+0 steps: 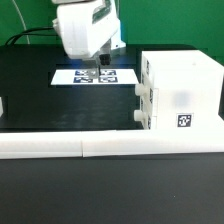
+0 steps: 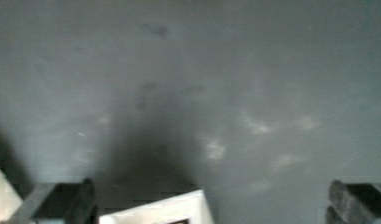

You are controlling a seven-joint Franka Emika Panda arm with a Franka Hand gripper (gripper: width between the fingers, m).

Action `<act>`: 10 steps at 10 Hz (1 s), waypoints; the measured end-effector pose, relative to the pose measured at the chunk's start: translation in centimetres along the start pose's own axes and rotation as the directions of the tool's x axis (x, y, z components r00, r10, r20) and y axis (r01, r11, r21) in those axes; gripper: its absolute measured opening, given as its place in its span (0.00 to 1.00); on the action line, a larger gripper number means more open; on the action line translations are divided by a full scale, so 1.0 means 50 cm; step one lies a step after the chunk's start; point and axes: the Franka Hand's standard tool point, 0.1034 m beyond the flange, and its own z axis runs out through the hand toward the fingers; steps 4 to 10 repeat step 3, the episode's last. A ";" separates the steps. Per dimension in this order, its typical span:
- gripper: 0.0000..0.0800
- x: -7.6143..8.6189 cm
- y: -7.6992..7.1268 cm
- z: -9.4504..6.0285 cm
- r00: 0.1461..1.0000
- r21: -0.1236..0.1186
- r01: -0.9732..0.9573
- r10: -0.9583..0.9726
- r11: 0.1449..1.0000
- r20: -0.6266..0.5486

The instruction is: Assemble drawer

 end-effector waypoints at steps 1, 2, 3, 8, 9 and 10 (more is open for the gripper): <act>0.81 -0.002 0.002 0.002 1.000 0.000 -0.006 0.006 1.000 0.000; 0.81 -0.002 0.001 0.003 1.000 0.001 -0.005 0.005 1.000 0.000; 0.81 -0.003 0.001 0.004 1.000 0.002 -0.006 0.006 1.000 0.000; 0.81 -0.003 0.001 0.004 1.000 0.002 -0.006 0.006 1.000 0.000; 0.81 -0.003 0.001 0.004 1.000 0.002 -0.006 0.006 1.000 0.000; 0.81 -0.003 0.001 0.004 1.000 0.002 -0.006 0.006 1.000 0.000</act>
Offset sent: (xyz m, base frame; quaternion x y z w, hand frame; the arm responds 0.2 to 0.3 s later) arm 0.0000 0.0000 0.0000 0.0000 0.0000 0.0000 1.0000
